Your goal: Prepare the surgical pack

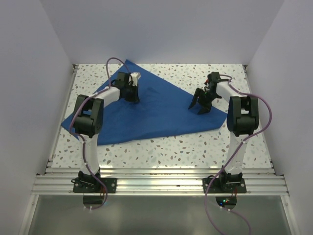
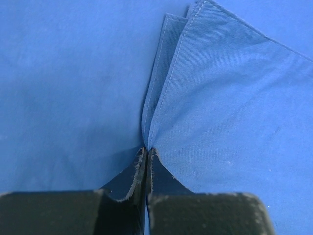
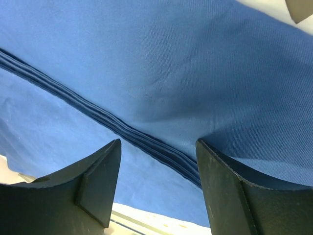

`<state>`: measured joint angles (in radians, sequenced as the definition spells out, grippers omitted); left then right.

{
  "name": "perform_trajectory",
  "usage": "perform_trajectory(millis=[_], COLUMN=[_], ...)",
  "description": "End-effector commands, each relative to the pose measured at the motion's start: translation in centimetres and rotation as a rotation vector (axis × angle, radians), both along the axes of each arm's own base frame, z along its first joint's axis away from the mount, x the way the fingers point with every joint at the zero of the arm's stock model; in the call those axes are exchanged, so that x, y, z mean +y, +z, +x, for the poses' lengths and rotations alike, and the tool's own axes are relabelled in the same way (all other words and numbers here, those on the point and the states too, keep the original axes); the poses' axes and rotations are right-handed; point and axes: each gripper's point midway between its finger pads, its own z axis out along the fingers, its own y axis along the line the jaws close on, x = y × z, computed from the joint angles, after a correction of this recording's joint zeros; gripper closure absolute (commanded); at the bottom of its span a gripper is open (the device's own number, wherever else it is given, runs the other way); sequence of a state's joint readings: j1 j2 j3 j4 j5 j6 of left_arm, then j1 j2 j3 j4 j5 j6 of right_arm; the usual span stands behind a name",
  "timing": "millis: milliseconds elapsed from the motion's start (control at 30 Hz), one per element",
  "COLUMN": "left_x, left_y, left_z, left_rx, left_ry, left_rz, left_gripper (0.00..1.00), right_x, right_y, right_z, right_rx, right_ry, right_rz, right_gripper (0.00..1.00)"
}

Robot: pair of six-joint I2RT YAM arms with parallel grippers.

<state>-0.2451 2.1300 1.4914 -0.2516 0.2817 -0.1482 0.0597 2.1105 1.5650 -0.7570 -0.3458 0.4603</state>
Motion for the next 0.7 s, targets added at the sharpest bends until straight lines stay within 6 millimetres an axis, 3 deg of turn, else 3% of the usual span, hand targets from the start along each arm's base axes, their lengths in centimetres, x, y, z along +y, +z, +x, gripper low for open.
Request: perform_trajectory(millis=[0, 300, 433, 467, 500, 533, 600, 667], left_x=[4.3, 5.2, 6.0, 6.1, 5.8, 5.6, 5.2, 5.2], left_y=[1.7, 2.1, 1.5, 1.8, 2.2, 3.3, 5.3, 6.3], left_z=[0.9, 2.8, 2.7, 2.6, 2.7, 2.7, 2.7, 2.2], left_rx=[-0.045, -0.054, -0.007, -0.003, -0.005, -0.018, -0.043, -0.035], left_ry=[0.133, 0.173, 0.203, 0.209, 0.205, 0.214, 0.223, 0.255], left_rz=[0.102, 0.119, 0.148, 0.143, 0.126, 0.107, 0.076, 0.057], left_gripper=[1.00, 1.00, 0.98, 0.91, 0.75, 0.66, 0.53, 0.50], right_x=[-1.4, -1.1, -1.3, -1.2, -1.3, -1.2, -0.9, -0.8], right_y=[-1.1, -1.0, -0.2, 0.0, 0.5, 1.1, 2.6, 4.5], right_z=[0.1, 0.6, 1.1, 1.3, 1.5, 1.8, 2.5, 3.1], right_rx=[0.031, 0.033, 0.016, 0.008, -0.001, -0.014, -0.049, -0.087], right_ry=[-0.026, -0.019, -0.008, -0.006, -0.009, -0.009, -0.006, 0.001], right_rz=[-0.066, -0.056, -0.067, -0.069, -0.071, -0.068, -0.070, -0.090], right_gripper=[0.34, 0.34, 0.34, 0.34, 0.34, 0.34, 0.34, 0.34])
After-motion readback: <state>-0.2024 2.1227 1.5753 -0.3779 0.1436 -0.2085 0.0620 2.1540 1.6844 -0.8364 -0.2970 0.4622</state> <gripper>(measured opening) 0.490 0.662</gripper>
